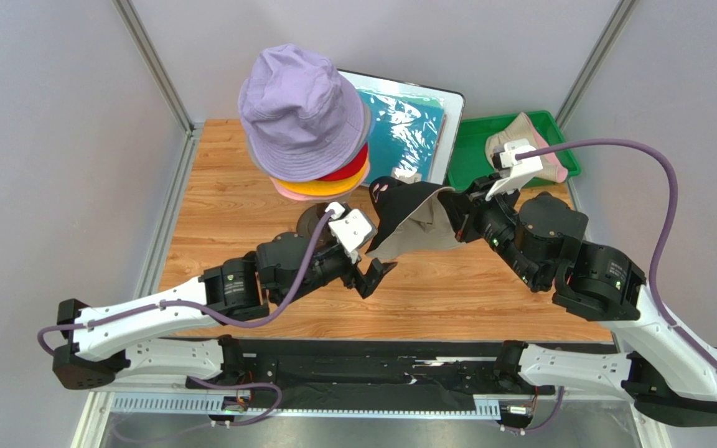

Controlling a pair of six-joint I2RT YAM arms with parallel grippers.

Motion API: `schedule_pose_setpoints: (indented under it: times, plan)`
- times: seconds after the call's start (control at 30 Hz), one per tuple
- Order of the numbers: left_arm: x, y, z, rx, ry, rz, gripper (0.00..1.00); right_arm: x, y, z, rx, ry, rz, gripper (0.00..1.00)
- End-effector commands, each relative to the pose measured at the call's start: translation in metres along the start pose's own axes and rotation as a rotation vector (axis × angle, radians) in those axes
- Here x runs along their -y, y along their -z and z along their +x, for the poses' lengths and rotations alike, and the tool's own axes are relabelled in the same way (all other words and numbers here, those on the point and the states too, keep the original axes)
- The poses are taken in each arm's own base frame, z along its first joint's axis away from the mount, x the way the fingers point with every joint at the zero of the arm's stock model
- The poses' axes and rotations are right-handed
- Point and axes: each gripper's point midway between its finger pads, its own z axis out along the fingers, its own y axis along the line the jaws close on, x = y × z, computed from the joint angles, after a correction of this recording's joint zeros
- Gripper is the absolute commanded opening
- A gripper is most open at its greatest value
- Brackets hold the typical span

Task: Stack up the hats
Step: Stack the hat on the hat.

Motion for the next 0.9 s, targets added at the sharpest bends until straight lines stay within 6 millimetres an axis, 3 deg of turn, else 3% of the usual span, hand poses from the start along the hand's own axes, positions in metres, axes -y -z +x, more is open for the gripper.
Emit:
schedule_pose_setpoints:
  times: [0.0, 0.03, 0.13, 0.17, 0.2, 0.27, 0.4, 0.43, 0.5, 0.63, 0.7, 0.8, 0.87]
  plan:
    - [-0.03, -0.007, -0.043, 0.107, -0.042, -0.181, 0.92, 0.004, 0.015, -0.023, 0.067, -0.072, -0.008, 0.0]
    - [-0.032, -0.008, -0.045, 0.106, -0.053, -0.194, 0.88, 0.005, 0.016, -0.023, 0.069, -0.071, -0.009, 0.0]
    - [-0.033, -0.017, -0.056, 0.126, -0.094, -0.205, 0.44, 0.008, 0.019, -0.024, 0.07, -0.069, -0.007, 0.0]
    - [-0.029, -0.02, -0.061, 0.135, -0.103, -0.188, 0.1, 0.012, 0.019, -0.025, 0.073, -0.056, 0.018, 0.0]
    - [-0.028, -0.024, -0.073, 0.149, -0.127, -0.181, 0.0, 0.016, 0.02, -0.027, 0.078, -0.047, 0.036, 0.0]
    - [-0.027, -0.028, -0.09, 0.168, -0.193, -0.173, 0.0, 0.034, 0.024, -0.042, 0.116, -0.035, 0.133, 0.0]
    - [-0.029, -0.043, -0.149, 0.277, -0.379, -0.205, 0.0, 0.063, 0.035, -0.085, 0.225, 0.068, 0.305, 0.0]
    - [-0.039, -0.045, -0.164, 0.306, -0.405, -0.242, 0.0, 0.063, 0.037, -0.104, 0.287, 0.051, 0.318, 0.0]
    - [-0.055, -0.046, -0.192, 0.35, -0.467, -0.294, 0.0, 0.065, 0.038, -0.122, 0.333, 0.124, 0.356, 0.0]
    - [-0.11, -0.036, -0.242, 0.444, -0.533, -0.411, 0.0, 0.052, 0.034, -0.173, 0.51, 0.134, 0.375, 0.0]
    - [-0.124, -0.03, -0.271, 0.494, -0.566, -0.434, 0.0, 0.04, 0.022, -0.188, 0.559, 0.172, 0.373, 0.0]
    - [-0.157, -0.021, -0.303, 0.533, -0.632, -0.545, 0.0, 0.033, 0.019, -0.223, 0.695, 0.155, 0.404, 0.0]
    - [-0.18, -0.012, -0.323, 0.569, -0.687, -0.614, 0.0, 0.03, 0.014, -0.235, 0.743, 0.181, 0.413, 0.0]
